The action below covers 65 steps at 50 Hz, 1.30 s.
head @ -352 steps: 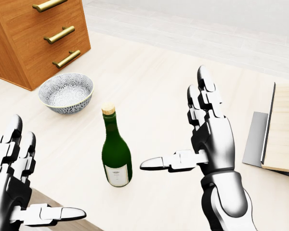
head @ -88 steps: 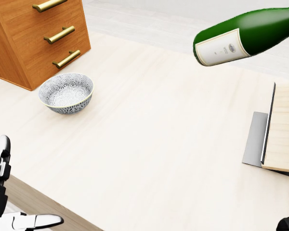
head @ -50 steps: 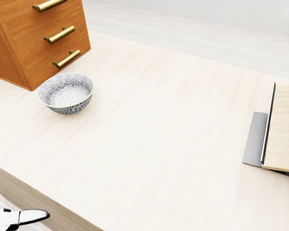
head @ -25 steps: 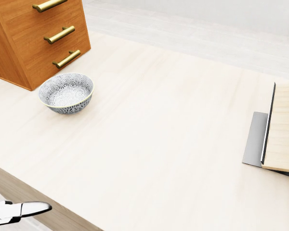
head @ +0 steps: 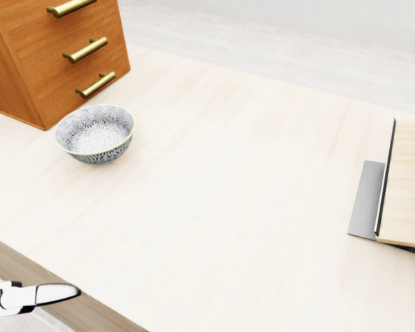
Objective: Put the wine bottle on the wine rack.
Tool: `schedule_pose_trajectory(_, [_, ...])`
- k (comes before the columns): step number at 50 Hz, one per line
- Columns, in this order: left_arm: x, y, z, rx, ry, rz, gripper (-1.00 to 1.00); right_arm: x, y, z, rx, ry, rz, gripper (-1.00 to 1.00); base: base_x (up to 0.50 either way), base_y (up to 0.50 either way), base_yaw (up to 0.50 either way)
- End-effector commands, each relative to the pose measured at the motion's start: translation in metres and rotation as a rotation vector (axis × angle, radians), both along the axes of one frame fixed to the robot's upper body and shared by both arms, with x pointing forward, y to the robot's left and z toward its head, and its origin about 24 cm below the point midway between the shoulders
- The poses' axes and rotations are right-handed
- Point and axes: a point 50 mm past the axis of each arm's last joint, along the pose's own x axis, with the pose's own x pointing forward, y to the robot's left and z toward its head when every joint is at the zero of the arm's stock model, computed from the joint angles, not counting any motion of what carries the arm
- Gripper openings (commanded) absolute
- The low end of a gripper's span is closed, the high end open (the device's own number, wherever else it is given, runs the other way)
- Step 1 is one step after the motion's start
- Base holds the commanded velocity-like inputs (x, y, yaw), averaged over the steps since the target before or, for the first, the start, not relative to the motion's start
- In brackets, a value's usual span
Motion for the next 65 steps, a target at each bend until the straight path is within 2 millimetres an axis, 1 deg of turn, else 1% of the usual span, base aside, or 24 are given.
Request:
schedule_pose_trajectory(1, [0.0, -0.003, 0.002, 0.008, -0.008, -0.005, 1.0, 0.0, -0.002, -0.01, 0.039, -0.012, 0.021, -1.0, 0.0, 0.0, 0.0])
schedule_pose_trajectory(12, [-0.001, -0.002, 0.003, 0.012, -0.013, -0.003, 1.0, 0.004, -0.003, -0.025, 0.069, 0.025, 0.028, -1.0, 0.0, 0.0, 0.0])
schedule_pose_trajectory(23, [-0.001, -0.002, 0.002, 0.011, -0.006, -0.003, 1.0, 0.009, -0.001, -0.03, 0.08, 0.042, 0.044, -1.0, 0.0, 0.0, 0.0])
schedule_pose_trajectory(32, [0.0, -0.002, -0.004, 0.013, 0.024, -0.001, 1.0, 0.013, 0.002, -0.035, 0.076, 0.064, 0.061, -1.0, 0.0, 0.0, 0.0])
schedule_pose_trajectory(40, [-0.002, -0.003, -0.001, 0.018, 0.011, 0.0, 1.0, 0.018, 0.005, -0.038, 0.093, 0.072, 0.072, -1.0, 0.0, 0.0, 0.0])
schedule_pose_trajectory(48, [-0.002, -0.002, -0.004, 0.021, 0.027, 0.005, 1.0, 0.024, 0.009, -0.051, 0.104, 0.116, 0.087, -1.0, 0.0, 0.0, 0.0])
schedule_pose_trajectory(54, [-0.002, -0.002, -0.005, 0.02, 0.031, 0.005, 1.0, 0.027, 0.011, -0.055, 0.12, 0.122, 0.095, -1.0, 0.0, 0.0, 0.0])
schedule_pose_trajectory(57, [-0.002, -0.002, -0.005, 0.021, 0.031, 0.005, 1.0, 0.03, 0.014, -0.064, 0.134, 0.147, 0.103, -1.0, 0.0, 0.0, 0.0])
schedule_pose_trajectory(58, [-0.002, -0.001, -0.005, 0.021, 0.03, 0.005, 1.0, 0.03, 0.014, -0.064, 0.133, 0.147, 0.103, -1.0, 0.0, 0.0, 0.0])
schedule_pose_trajectory(59, [-0.002, -0.001, -0.005, 0.021, 0.029, 0.006, 1.0, 0.032, 0.015, -0.069, 0.141, 0.163, 0.107, -1.0, 0.0, 0.0, 0.0])
schedule_pose_trajectory(65, [-0.001, 0.0, -0.008, 0.018, 0.043, 0.007, 1.0, 0.033, 0.016, -0.078, 0.163, 0.189, 0.103, -1.0, 0.0, 0.0, 0.0])
